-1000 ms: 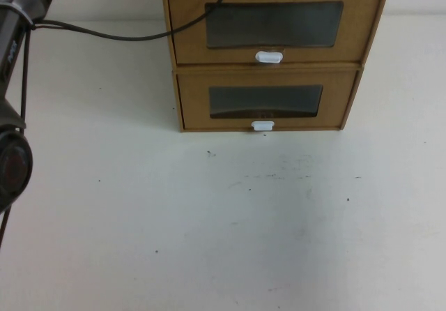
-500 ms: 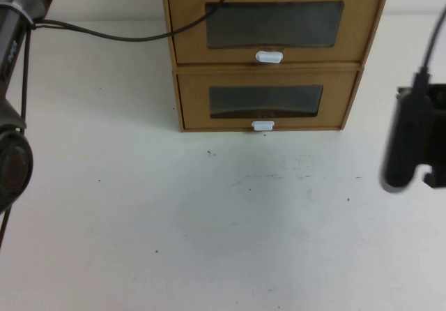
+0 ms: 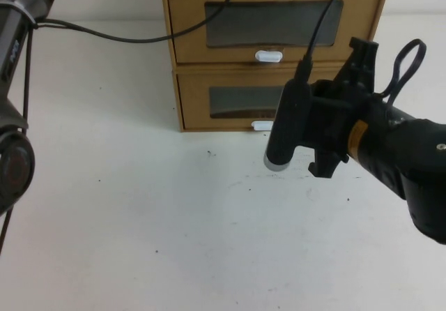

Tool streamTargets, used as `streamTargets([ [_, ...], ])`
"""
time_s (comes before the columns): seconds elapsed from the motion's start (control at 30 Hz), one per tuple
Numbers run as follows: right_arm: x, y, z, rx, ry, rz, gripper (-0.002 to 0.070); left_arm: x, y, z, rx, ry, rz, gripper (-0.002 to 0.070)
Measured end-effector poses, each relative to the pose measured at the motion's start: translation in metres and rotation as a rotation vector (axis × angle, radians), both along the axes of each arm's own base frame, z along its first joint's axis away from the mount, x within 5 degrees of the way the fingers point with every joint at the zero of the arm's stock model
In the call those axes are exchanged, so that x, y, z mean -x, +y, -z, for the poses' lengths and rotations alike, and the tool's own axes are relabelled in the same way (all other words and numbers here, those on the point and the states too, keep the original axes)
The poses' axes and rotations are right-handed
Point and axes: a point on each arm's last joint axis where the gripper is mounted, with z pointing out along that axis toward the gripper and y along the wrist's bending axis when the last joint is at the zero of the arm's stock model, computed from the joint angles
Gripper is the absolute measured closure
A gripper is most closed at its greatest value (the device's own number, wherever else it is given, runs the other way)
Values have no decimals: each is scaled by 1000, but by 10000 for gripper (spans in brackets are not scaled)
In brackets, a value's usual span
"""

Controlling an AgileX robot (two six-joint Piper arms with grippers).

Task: Open the shoe box
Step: 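Pull the top drawer of the cardboard box fully open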

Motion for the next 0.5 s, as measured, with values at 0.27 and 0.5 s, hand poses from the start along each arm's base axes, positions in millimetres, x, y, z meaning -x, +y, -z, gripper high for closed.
streamTargets([
  [0.27, -4, 7, 4, 4, 12, -9, 694, -7, 0, 5, 23, -9, -35, 681],
  [0.5, -20, 24, 11, 11, 24, -7, 607, -8, 0, 6, 28, -15, -44, 681],
])
